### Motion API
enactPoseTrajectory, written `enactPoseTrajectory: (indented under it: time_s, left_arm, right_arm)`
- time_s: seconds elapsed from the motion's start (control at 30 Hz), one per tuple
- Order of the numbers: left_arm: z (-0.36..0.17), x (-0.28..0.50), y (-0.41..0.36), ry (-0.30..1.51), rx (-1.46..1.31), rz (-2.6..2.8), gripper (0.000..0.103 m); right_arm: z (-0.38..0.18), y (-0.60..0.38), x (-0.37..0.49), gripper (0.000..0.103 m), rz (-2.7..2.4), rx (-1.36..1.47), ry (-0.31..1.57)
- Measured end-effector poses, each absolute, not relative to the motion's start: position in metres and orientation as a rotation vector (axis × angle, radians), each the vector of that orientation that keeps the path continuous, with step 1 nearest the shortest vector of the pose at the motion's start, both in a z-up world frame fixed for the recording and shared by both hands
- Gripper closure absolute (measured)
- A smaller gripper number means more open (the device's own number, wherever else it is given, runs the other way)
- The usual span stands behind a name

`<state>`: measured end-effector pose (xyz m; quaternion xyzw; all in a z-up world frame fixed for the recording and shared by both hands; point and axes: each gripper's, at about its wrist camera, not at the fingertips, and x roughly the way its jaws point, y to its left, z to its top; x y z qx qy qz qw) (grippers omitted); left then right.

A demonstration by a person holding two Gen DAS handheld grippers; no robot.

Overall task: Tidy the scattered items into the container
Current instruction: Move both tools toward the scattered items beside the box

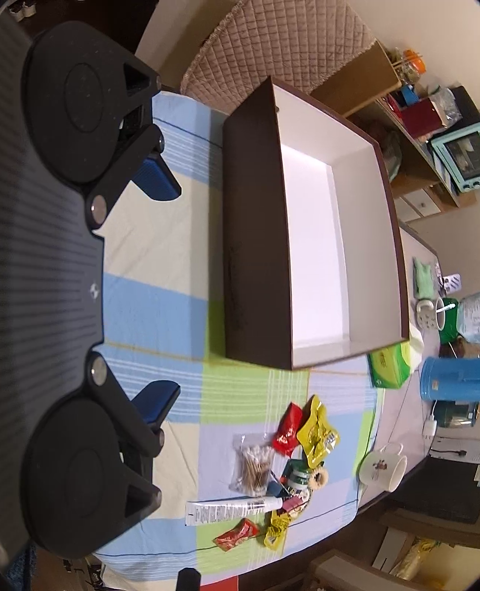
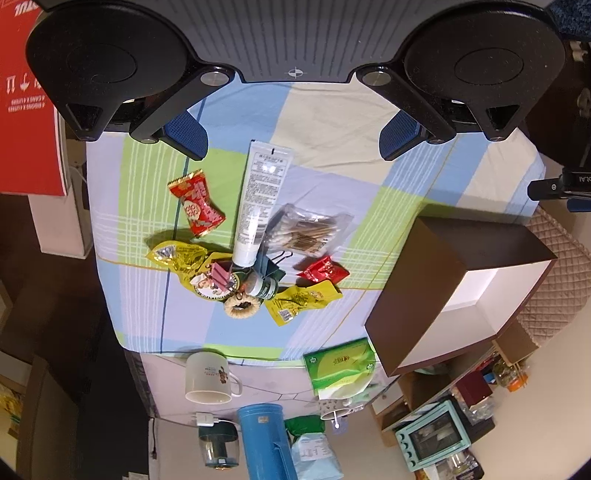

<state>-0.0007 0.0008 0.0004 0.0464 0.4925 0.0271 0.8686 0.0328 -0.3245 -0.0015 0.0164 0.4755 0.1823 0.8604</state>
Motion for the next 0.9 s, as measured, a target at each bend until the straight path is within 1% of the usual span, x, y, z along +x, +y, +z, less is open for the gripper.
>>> enactPoseTrajectory:
  time_s: [0.43,0.9]
  left_arm:
    - [0.009,-0.013,0.015,0.998,0.139,0.013,0.001]
    - [0.015,-0.011,0.007,0.977,0.155,-0.002,0.001]
  right_arm:
    - [-0.002,-0.316,0.012,0.002,0.335,0.103,0.999]
    - [0.003,-0.322,0.008,0.002,0.327,0.112,0.982]
